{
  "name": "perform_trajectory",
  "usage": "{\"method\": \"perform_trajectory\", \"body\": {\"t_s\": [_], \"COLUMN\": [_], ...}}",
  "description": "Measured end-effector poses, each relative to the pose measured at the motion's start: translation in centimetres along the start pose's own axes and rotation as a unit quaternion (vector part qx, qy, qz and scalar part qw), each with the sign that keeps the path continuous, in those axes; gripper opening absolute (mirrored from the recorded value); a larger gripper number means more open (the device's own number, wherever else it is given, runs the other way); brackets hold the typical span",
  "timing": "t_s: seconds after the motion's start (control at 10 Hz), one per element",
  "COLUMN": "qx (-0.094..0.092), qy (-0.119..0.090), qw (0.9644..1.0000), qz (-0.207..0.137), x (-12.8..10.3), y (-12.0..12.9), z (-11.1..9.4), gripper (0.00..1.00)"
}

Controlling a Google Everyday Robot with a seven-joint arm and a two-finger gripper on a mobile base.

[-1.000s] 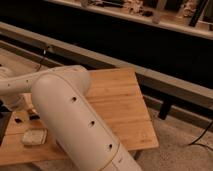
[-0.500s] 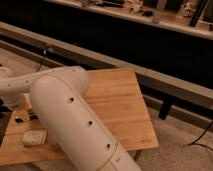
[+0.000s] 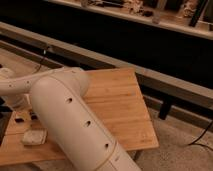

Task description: Place the eraser on the white sponge

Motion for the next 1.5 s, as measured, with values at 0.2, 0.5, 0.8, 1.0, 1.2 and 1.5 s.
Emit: {"method": "perform_trajectory", "body": {"t_s": [0.2,0.5,0.8,1.0,1.2,1.5], "qx": [-0.003,-0.01,-0.01,-0.009,-0.005,0.004], "qy": [0.001,0.004,0.01,0.014,0.019,0.026], "qw": [1.0,0.9999,0.9999,0.9999,0.9998,0.9995], "qz": [0.002,0.006,0.003,0.0,-0.006,-0.017], "x": [0.1,0.5,0.9,0.9,0.8,0.3], "y": [0.0,0.0,0.0,0.0,-0.2,0.1], "z": [0.3,0.7,0.9,0.7,0.1,-2.3], "gripper": [0.65,0.6,0.3,0.13,0.0,0.0]}}
